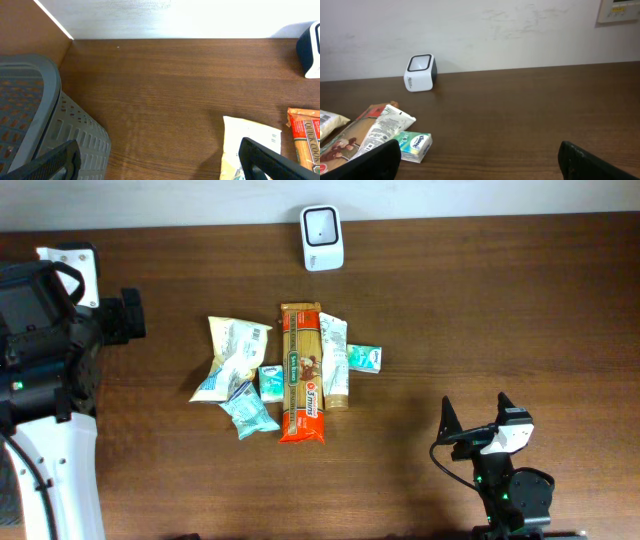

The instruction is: Scan the item barcode

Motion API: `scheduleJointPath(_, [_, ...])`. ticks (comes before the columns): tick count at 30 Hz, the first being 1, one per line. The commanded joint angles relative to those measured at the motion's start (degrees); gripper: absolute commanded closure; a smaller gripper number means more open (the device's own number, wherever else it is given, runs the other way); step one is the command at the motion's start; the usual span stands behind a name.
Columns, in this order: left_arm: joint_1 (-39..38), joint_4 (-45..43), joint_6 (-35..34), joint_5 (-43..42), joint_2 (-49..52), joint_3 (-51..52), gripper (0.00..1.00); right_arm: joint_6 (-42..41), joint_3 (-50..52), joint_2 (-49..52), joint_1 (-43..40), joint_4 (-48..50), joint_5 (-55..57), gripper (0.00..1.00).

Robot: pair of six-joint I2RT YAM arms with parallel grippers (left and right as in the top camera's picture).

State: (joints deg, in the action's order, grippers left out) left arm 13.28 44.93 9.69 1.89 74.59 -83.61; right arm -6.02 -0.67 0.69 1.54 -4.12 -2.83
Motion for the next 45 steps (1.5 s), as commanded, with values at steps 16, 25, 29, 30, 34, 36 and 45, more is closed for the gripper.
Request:
scheduleJointPath(16, [0.3, 0.1, 1.1, -0.7, 0.0, -0.6, 0.01, -8.0, -6.2, -0.1, 0.3, 5.0, -8.7, 0.01])
scheduleJointPath(25, [0.3, 0.1, 1.1, -0.7, 0.0, -0.6, 0.01, -8.0, -31.2, 19.6, 0.3, -8.6, -15.4, 0.01])
scheduleJointPath(29, [0.3, 0.1, 1.1, -0.7, 0.0, -0.6, 0.01, -8.0, -47.6, 35.6, 0.3, -27.1, -15.8, 0.01])
scheduleJointPath(30, [0.3, 0.2, 1.1, -0.7, 0.0, -0.6, 0.01, -8.0, -52.3, 40.3, 0.3, -31.2, -16.4, 0.01])
scheduleJointPath(34, [0.3, 0.2, 1.1, -0.7, 0.0, -0.6, 0.01, -8.0, -62.5, 53.2, 0.3, -41.6, -20.9, 0.01])
scheduleJointPath(36, [0.3, 0.2, 1.1, -0.7, 0.0, -0.6, 0.01, -8.0, -64.1, 58.4, 0.3, -47.6, -22.2, 0.01])
scheduleJointPath(45, [0.3, 0.4, 1.1, -0.7, 0.0, -0.6, 0.01, -23.0, -64.1, 78.6, 0.5, -31.6, -30.4, 0.16])
